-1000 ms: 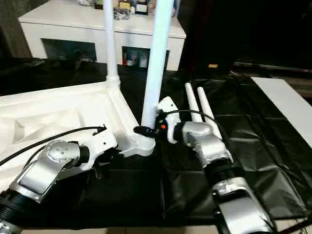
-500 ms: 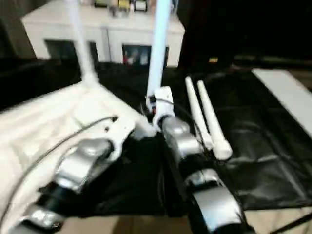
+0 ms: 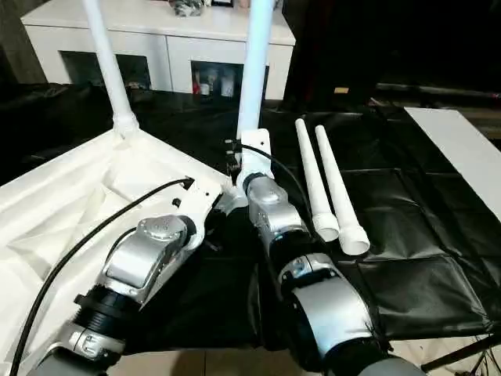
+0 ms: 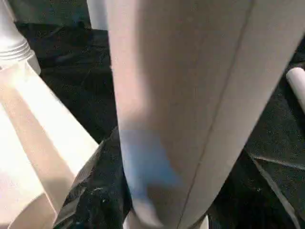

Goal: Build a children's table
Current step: Rotate leg to tighten

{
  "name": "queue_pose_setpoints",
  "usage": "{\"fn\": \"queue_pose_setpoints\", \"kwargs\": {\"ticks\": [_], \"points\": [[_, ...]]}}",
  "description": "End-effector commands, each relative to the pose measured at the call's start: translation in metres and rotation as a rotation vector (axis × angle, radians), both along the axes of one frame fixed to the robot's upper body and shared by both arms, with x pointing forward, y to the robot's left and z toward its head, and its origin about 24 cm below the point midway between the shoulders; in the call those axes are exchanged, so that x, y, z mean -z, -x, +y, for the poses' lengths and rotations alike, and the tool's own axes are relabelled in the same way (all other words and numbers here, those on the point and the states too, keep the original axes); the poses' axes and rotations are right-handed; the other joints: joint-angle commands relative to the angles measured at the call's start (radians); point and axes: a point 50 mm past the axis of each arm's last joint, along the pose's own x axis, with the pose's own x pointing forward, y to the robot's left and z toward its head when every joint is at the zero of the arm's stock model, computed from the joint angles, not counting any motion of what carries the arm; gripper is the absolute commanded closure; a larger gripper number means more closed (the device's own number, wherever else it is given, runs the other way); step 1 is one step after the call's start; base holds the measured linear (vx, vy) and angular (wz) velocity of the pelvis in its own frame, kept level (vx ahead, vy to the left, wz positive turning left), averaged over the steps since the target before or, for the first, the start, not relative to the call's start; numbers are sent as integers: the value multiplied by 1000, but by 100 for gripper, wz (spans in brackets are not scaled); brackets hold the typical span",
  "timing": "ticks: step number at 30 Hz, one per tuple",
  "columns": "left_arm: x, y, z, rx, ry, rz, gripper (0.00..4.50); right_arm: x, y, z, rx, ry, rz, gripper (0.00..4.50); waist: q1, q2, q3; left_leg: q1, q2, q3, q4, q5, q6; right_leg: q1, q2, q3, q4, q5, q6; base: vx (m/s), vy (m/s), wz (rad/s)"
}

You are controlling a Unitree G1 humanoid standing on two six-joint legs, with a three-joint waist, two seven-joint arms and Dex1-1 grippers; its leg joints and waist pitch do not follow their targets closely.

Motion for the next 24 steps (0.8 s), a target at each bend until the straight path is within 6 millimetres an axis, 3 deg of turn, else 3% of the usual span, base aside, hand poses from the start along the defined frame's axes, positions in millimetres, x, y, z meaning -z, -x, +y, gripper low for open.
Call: {"fn": "queue_pose_setpoints", "kwargs": {"ticks": [1, 2, 3, 4, 7, 8, 9, 10, 12, 13, 14, 15, 20, 24], "points": [[-16, 1, -13, 91, 40, -56, 450, 56, 23, -18, 40, 7, 240, 196, 1, 16, -31, -7, 67, -20, -96, -236, 2, 29, -82, 57, -76, -133, -196, 0, 0, 0], [-15, 1, -11, 92, 32, -59, 450, 51, 21, -17, 22, -3, 209, 177, 7, 21, -36, 2, 69, -12, -89, -207, 6, 28, -82, 57, -74, -78, -221, 0, 0, 0], [-15, 1, -10, 93, 28, -61, 450, 49, 19, -16, 12, -3, 190, 177, 10, 15, -39, -4, 70, -11, -86, -129, 19, 39, -80, 57, -57, 28, -237, 0, 0, 0], [-15, 1, -8, 96, 22, -65, 450, 42, 16, -15, -6, -34, 157, 152, 12, 19, -37, -7, 69, -10, -88, -110, 29, 41, -78, 56, -55, 52, -244, 0, 0, 0], [-16, 0, -2, 128, -2, -100, 450, 20, 7, -16, -78, -86, 35, 142, 17, 23, -36, 1, 71, 2, -83, -104, 59, 37, -80, 57, -57, 53, -267, 0, 0, 0], [-17, 0, 0, 140, -7, -109, 450, 14, 6, -17, -103, -95, -4, 118, 19, 20, -37, 1, 73, 5, -80, -95, 63, 39, -81, 57, -55, 57, -276, 0, 0, 0], [-18, 0, 2, 166, -12, -127, 450, 8, 5, -19, -134, -106, -36, 109, 22, 20, -43, 0, 73, 6, -74, -47, 76, 42, -82, 58, -47, 104, -287, 0, 0, 0], [-20, 1, 4, 201, -14, -138, 450, -1, 5, -24, -177, -137, -87, 105, 24, 21, -44, -3, 70, 6, -70, -9, 92, 46, -80, 57, -43, 147, -289, 0, 0, 0], [-22, 3, 7, 262, -15, -155, 450, -10, 8, -29, -238, -172, -141, 98, 30, 23, -46, -2, 68, 10, -58, 91, 160, 42, -75, 56, -30, 293, -306, 0, 0, 0], [-22, 4, 10, 270, -10, -141, 450, -12, 10, -32, -269, -182, -156, 86, 28, 21, -46, -4, 69, 11, -57, 106, 172, 42, -77, 56, -27, 308, -315, 0, 0, 0], [-21, 5, 10, 271, -10, -139, 450, -13, 11, -32, -276, -182, -159, 74, 32, 26, -45, -3, 70, 10, -55, 118, 189, 40, -78, 55, -26, 305, -326, 0, 0, 0], [-20, 7, 15, 317, -16, -136, 450, -15, 18, -38, -366, -174, -177, 67, 35, 26, -42, -1, 68, 10, -55, 103, 201, 41, -74, 53, -31, 271, -323, 0, 0, 0], [-13, 23, 30, 607, -39, -109, 450, -15, 51, -67, -653, -65, -172, 25, 48, 25, -38, 2, 75, 8, -58, 53, 186, 40, -74, 55, -38, 175, -303, 0, 0, 0], [-10, 35, 40, 761, -49, -45, 450, -11, 73, -81, -830, 47, -131, 14, 46, 28, -30, 6, 77, 11, -69, -44, 119, 36, -74, 57, -46, 63, -296, 0, 0, 0]]}}
